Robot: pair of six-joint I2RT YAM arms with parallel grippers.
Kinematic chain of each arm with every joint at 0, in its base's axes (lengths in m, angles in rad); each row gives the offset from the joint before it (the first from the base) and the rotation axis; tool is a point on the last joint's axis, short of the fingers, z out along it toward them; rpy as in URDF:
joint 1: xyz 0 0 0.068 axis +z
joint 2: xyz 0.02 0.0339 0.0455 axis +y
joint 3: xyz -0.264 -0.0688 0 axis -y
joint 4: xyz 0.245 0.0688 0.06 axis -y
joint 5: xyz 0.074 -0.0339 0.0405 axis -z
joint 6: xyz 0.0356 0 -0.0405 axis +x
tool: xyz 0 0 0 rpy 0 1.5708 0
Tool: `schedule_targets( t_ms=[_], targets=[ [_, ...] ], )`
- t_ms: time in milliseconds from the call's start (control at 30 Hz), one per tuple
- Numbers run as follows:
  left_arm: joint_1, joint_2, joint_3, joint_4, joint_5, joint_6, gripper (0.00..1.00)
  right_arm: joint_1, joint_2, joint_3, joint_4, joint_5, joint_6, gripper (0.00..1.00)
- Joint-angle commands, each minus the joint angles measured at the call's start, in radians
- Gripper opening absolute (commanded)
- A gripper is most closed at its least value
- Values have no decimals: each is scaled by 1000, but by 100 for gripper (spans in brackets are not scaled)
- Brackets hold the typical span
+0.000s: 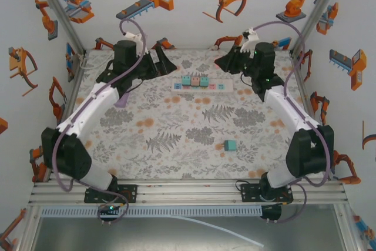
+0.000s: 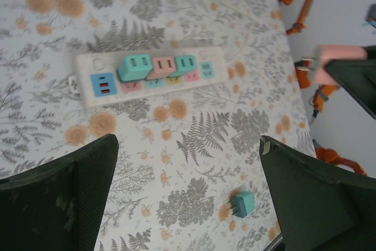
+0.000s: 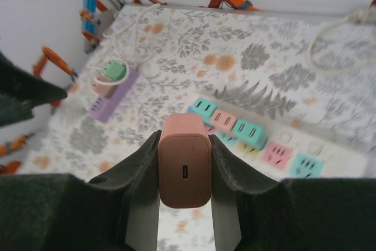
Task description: Pull the plug off the socket
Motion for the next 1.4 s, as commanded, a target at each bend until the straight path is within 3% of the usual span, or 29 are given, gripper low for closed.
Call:
schedule_targets(
  t_ms=[0,100,200,400,533,667,800,967,1100,1367],
  targets=[
    [-16,-135,-119,165,150,163,97,1,-101,-97,75,84,296,0],
    [-31,-243,-193,134,296,346,97,-4,-192,-198,2,103,368,2],
    [-59,-321,-230,3,397,509,97,-4,-288,-327,-7,120,425,1],
    [-153,-472,-310,-267,530,821,97,-4,-482,-537,-127,140,455,0],
    [-176,-584,-399,-269,578,878,97,-4,-608,-641,-235,184,461,0],
    [-179,-643,-461,-304,522,955,97,-3,-783,-752,-358,313,503,1],
    [-181,-650,-493,-312,517,985,97,-7,-1005,-850,-525,478,574,0],
    [-187,-610,-502,-328,590,981,97,-8,-1198,-963,-661,508,644,0],
    [-202,-600,-512,-396,602,1081,97,-8,-1205,-1022,-649,466,649,1],
    [-256,-596,-543,-459,559,1184,97,-8,-1001,-1016,-535,397,582,13]
  ],
)
